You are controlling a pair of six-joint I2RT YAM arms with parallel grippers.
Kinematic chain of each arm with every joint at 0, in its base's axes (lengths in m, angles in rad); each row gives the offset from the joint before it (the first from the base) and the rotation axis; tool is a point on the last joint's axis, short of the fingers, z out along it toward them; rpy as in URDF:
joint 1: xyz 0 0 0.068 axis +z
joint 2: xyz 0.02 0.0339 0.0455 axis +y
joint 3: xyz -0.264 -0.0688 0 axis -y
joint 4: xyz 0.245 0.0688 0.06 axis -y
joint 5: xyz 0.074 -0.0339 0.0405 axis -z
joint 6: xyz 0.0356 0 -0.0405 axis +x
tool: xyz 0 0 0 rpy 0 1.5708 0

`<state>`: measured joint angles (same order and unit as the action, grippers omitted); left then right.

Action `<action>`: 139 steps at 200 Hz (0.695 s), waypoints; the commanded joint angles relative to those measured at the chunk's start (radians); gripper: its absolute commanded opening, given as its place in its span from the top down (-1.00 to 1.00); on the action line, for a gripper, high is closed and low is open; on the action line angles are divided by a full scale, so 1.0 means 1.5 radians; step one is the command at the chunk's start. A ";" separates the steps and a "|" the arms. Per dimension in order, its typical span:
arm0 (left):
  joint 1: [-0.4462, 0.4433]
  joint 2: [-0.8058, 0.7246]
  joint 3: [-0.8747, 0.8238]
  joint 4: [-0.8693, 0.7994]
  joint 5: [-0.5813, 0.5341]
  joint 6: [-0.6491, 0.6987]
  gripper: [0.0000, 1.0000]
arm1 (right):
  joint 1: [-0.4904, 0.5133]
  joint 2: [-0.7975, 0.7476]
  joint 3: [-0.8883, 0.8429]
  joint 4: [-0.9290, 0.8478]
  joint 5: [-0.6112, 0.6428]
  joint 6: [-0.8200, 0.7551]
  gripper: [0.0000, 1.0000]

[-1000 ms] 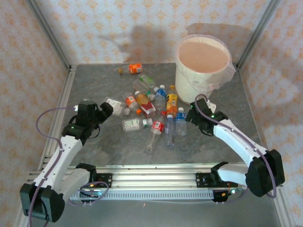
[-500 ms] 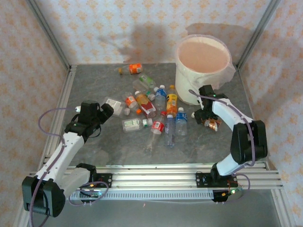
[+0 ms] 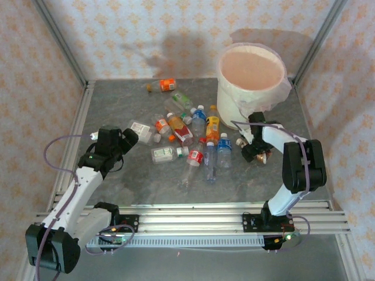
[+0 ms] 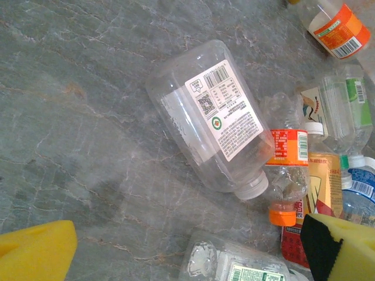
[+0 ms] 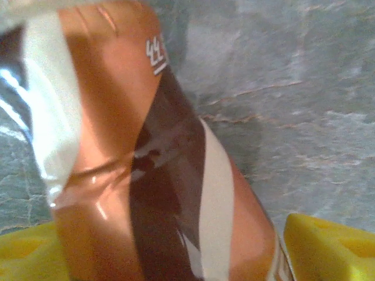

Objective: Put the plastic bottles in the bin

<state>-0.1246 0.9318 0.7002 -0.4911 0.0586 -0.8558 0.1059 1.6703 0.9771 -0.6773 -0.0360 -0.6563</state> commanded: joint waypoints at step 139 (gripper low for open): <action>-0.004 0.063 -0.014 0.041 0.023 -0.042 -1.00 | 0.059 -0.291 0.190 0.045 -0.411 0.202 0.57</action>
<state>-0.1246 1.0145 0.6960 -0.4778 0.0650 -0.8749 0.1764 1.3518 1.1866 -0.7422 -0.3481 -0.4747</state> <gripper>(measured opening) 0.998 0.549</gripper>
